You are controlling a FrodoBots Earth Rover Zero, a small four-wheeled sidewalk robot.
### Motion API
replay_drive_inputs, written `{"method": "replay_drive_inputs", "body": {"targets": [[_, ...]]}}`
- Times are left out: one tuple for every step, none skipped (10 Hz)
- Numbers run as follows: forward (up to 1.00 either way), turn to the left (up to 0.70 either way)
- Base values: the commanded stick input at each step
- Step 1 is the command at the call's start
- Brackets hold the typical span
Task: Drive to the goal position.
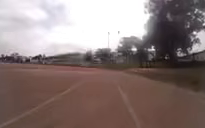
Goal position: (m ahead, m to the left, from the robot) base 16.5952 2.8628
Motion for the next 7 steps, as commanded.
{"method": "replay_drive_inputs", "body": {"targets": [[0.85,0.00],[0.85,0.00],[0.85,0.00],[0.85,0.00],[0.85,0.00],[0.85,0.00],[0.85,0.00]]}}
